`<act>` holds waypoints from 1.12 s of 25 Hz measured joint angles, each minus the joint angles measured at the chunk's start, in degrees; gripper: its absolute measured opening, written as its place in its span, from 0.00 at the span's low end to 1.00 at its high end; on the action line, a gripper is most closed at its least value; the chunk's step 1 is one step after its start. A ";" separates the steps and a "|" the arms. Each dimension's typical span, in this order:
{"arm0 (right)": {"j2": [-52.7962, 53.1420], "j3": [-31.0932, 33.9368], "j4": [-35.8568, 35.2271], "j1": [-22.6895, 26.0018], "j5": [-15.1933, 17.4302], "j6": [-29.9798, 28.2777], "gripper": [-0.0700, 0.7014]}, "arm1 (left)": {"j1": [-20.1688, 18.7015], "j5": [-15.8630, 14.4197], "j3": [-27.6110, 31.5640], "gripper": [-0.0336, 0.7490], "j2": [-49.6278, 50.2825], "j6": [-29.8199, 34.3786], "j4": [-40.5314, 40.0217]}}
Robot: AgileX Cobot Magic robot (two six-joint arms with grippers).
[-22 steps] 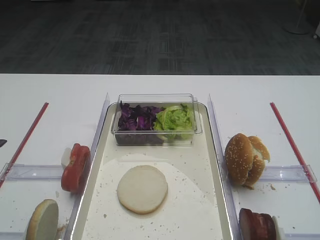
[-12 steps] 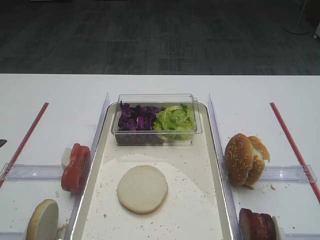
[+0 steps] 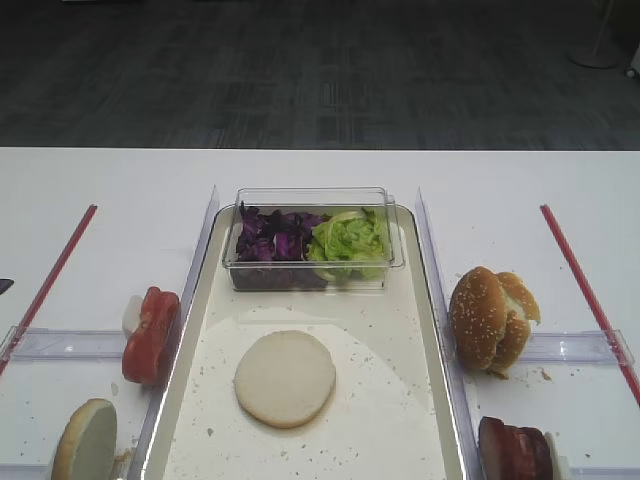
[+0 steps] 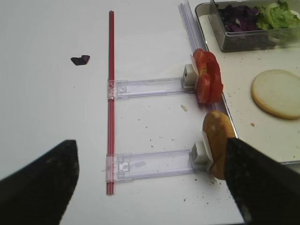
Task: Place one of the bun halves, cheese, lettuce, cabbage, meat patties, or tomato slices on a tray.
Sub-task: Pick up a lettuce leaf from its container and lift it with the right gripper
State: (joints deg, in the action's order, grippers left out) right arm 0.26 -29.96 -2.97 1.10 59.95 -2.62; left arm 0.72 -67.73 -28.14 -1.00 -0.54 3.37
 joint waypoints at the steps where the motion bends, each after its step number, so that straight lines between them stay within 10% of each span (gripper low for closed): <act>1: -1.28 -0.79 0.00 0.00 -1.19 0.00 0.79 | 0.00 0.00 0.00 0.78 0.00 0.00 0.00; 11: -30.68 -13.81 -0.46 0.00 -8.63 0.00 0.79 | 0.00 0.00 0.00 0.78 0.00 0.00 0.00; 28: -80.00 -42.16 -4.92 0.00 -10.04 -1.21 0.79 | 0.00 -0.09 0.00 0.78 0.00 0.00 0.00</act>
State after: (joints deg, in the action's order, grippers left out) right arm -79.74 -72.12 -7.89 1.10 49.91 -3.83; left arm 0.72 -67.82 -28.14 -1.00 -0.54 3.37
